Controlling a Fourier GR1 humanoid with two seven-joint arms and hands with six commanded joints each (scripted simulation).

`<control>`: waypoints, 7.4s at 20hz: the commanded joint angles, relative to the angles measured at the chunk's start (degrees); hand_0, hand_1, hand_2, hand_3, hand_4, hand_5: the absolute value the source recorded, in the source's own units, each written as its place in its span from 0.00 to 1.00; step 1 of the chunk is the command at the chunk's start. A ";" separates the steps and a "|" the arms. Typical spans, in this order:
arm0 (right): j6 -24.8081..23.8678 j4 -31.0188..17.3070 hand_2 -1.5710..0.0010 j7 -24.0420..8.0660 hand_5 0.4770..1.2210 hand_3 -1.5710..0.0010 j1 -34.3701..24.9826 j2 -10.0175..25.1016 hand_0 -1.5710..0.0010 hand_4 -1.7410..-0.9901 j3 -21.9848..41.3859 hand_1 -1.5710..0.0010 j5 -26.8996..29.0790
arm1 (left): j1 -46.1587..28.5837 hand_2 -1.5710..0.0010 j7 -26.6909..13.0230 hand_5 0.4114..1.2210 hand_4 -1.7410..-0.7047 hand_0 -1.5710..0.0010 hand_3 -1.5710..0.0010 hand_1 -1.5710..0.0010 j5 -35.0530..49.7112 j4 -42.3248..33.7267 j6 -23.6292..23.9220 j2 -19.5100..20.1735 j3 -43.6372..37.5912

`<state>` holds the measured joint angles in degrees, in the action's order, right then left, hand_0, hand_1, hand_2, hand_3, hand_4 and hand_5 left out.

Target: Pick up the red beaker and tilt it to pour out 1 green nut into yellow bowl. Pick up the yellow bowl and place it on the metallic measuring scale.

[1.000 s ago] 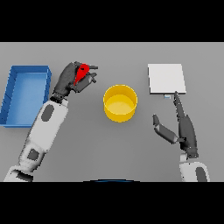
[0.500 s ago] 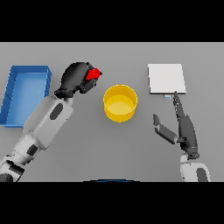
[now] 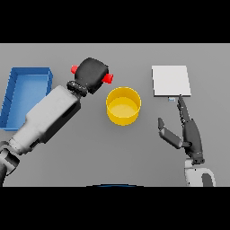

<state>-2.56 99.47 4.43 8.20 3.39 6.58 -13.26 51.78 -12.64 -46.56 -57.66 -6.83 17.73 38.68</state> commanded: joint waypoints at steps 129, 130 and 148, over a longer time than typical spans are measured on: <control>27.26 -29.76 1.00 5.83 0.26 1.00 -42.38 15.75 1.00 0.60 27.63 1.00 -30.73 | -19.26 1.00 -17.20 0.40 0.91 1.00 1.00 1.00 58.48 -12.49 21.59 32.61 -5.87; 27.93 -30.41 1.00 5.14 0.26 1.00 -43.07 15.44 1.00 0.59 28.00 1.00 -31.01 | -19.30 1.00 -17.05 0.40 0.91 1.00 1.00 1.00 58.58 -12.31 21.48 32.42 -5.84; 34.57 -33.21 0.20 4.76 0.91 0.35 -46.21 15.83 0.18 0.12 31.56 0.19 -31.74 | -19.53 1.00 -16.15 0.39 0.91 1.00 1.00 1.00 58.46 -12.46 21.54 33.14 -6.20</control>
<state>31.87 66.30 9.47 -38.07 19.21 38.11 -44.90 32.30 -28.76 11.90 -70.14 14.72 50.85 32.48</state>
